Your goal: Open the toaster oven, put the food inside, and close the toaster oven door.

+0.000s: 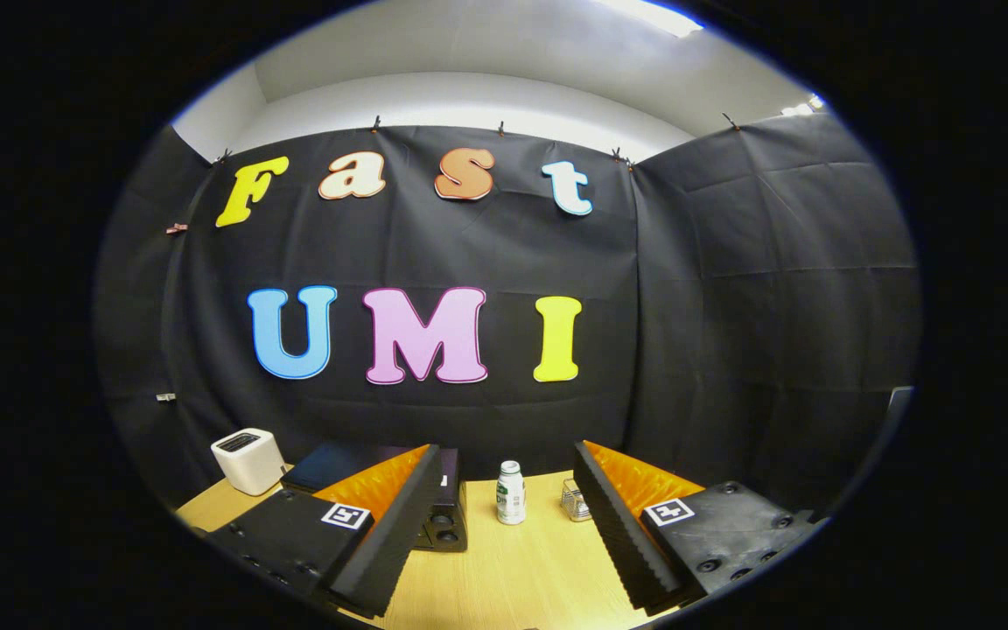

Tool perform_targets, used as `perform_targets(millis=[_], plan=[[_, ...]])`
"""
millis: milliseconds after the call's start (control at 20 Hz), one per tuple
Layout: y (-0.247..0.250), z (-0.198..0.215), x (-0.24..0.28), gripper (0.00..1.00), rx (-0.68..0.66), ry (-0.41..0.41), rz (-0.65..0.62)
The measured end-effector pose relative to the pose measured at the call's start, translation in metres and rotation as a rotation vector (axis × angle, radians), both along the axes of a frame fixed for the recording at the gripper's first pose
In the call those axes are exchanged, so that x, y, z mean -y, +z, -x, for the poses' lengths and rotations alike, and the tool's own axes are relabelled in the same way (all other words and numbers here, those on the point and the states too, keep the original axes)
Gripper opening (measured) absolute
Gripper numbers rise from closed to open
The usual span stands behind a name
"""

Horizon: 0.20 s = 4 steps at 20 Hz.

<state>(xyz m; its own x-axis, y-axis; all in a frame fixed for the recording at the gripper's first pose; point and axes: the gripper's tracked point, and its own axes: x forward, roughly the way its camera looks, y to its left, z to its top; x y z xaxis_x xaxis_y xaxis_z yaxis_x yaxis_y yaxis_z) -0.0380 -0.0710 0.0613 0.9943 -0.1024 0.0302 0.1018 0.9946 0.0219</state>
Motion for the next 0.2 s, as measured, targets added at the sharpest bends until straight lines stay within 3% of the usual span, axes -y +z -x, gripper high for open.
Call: perform_targets(millis=[200], plan=[[0.005,-0.003,-0.014,0.98,0.005,0.027,-0.01]])
